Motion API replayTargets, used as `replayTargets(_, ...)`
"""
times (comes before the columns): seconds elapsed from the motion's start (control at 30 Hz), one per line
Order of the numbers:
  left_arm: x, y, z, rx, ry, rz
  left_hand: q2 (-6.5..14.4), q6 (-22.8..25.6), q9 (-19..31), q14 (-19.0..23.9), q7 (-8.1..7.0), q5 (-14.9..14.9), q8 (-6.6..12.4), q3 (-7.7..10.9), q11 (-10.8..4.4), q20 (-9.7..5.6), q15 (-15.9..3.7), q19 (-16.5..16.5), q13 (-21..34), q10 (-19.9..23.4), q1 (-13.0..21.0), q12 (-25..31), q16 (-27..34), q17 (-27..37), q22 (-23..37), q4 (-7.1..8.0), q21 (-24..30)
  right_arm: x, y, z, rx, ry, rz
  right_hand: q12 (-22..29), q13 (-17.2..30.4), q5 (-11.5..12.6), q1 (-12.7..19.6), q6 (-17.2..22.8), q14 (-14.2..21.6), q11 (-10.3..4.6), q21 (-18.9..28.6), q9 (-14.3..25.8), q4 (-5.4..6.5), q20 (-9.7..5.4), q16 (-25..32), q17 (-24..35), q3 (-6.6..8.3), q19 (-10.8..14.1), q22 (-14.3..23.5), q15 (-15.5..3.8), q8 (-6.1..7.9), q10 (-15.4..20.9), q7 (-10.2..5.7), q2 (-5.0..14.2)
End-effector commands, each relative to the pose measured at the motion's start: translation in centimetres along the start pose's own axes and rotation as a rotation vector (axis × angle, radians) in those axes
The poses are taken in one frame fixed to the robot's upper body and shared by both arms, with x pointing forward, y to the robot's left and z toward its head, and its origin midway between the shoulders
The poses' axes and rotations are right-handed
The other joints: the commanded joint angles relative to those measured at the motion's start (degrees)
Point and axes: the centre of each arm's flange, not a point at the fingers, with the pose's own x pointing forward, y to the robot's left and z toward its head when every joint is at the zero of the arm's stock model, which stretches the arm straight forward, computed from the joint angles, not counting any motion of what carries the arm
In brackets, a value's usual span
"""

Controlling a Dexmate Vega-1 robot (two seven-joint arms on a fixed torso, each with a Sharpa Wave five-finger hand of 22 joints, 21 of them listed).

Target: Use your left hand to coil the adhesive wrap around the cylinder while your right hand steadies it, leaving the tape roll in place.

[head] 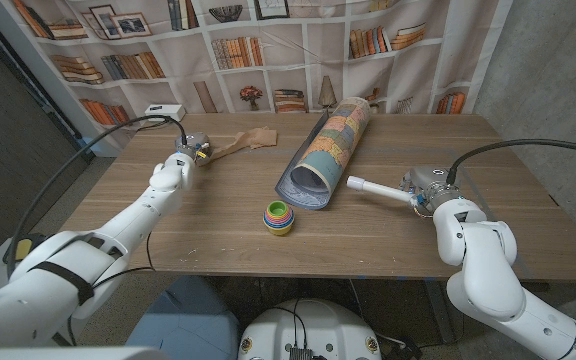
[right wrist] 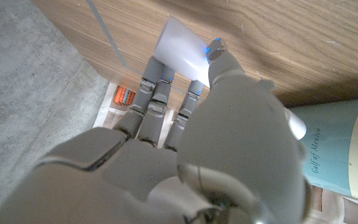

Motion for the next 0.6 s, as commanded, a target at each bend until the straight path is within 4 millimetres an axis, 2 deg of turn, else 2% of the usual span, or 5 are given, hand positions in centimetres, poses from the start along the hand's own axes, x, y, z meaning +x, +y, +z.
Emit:
replayTargets(0.03, -0.3, -0.1, 0.5, -0.009, -0.001, 0.018, -0.5, 6.2, 2.9, 22.0, 0.71, -0.9, 3.63, -0.68, -6.29, -6.56, -19.62, 0.2, 4.2, 19.7, 2.9, 11.1, 1.7, 3.6, 0.1, 0.77, 4.0, -0.6, 0.0, -0.2, 0.010, 0.007, -0.010, 0.2, 0.1, 0.6, 0.1, 0.5, 8.8, -3.07, 0.3, 0.1, 0.37, -5.20, 0.2, 0.1, 6.80, -0.2, 0.3, -15.79, 0.27, 3.4, -0.24, 0.48)
replayTargets(0.13, -0.6, 0.1, 0.4, -0.040, 0.007, 0.060, -1.2, 8.5, 3.8, 22.8, 2.02, -0.8, 5.09, -0.86, -6.12, -6.86, -19.78, 0.1, 5.3, 21.1, 3.2, 12.4, 1.3, 3.5, -0.3, 0.82, 5.5, -0.7, 0.1, -0.2, 0.012, 0.008, -0.011, 0.2, 0.2, 0.6, 0.1, 0.5, 8.9, -3.04, 0.3, 0.1, 0.36, -5.19, 0.3, 0.1, 6.82, -0.2, 0.3, -15.80, 0.26, 3.4, -0.23, 0.47)
replayTargets(0.23, -0.8, 0.4, 0.2, -0.063, 0.011, 0.100, -1.4, 9.0, 4.1, 23.4, 2.37, -0.8, 5.46, -1.04, -6.06, -6.81, -19.71, -0.1, 5.6, 21.5, 3.2, 12.7, 1.5, 3.7, -0.5, 0.91, 5.9, -0.8, 0.1, -0.3, 0.012, 0.009, -0.014, 0.1, 0.1, 0.6, 0.1, 0.5, 8.9, -3.04, 0.4, 0.1, 0.39, -5.17, 0.2, 0.1, 6.85, -0.3, 0.3, -15.80, 0.25, 3.4, -0.25, 0.50)
replayTargets(0.43, -1.6, 1.1, 0.0, -0.115, 0.027, 0.185, -1.5, 9.5, 4.8, 23.8, 2.07, -0.7, 6.16, -1.11, -6.06, -6.93, -19.22, -1.5, 5.9, 22.0, 3.7, 13.1, 1.3, 3.9, -0.9, 0.92, 6.5, -1.0, 0.2, -0.4, 0.014, 0.011, -0.020, 0.2, 0.3, 0.6, 0.1, 0.5, 8.8, -3.02, 0.4, 0.1, 0.36, -5.19, 0.2, 0.1, 6.89, -0.3, 0.2, -15.80, 0.23, 3.5, -0.22, 0.44)
replayTargets(0.6, -2.5, 2.6, -0.1, -0.166, 0.026, 0.278, -1.5, 10.1, 5.3, 23.9, 1.78, -0.6, 6.89, -1.13, -6.13, -6.87, -18.98, -2.0, 5.9, 22.3, 4.0, 13.2, 1.2, 4.1, -1.1, 0.95, 7.0, -1.1, 0.1, -0.5, 0.014, 0.011, -0.021, 0.2, 0.4, 0.6, 0.1, 0.6, 8.8, -3.04, 0.5, 0.2, 0.36, -5.16, 0.2, 0.1, 6.94, -0.4, 0.2, -15.80, 0.24, 3.6, -0.17, 0.44)
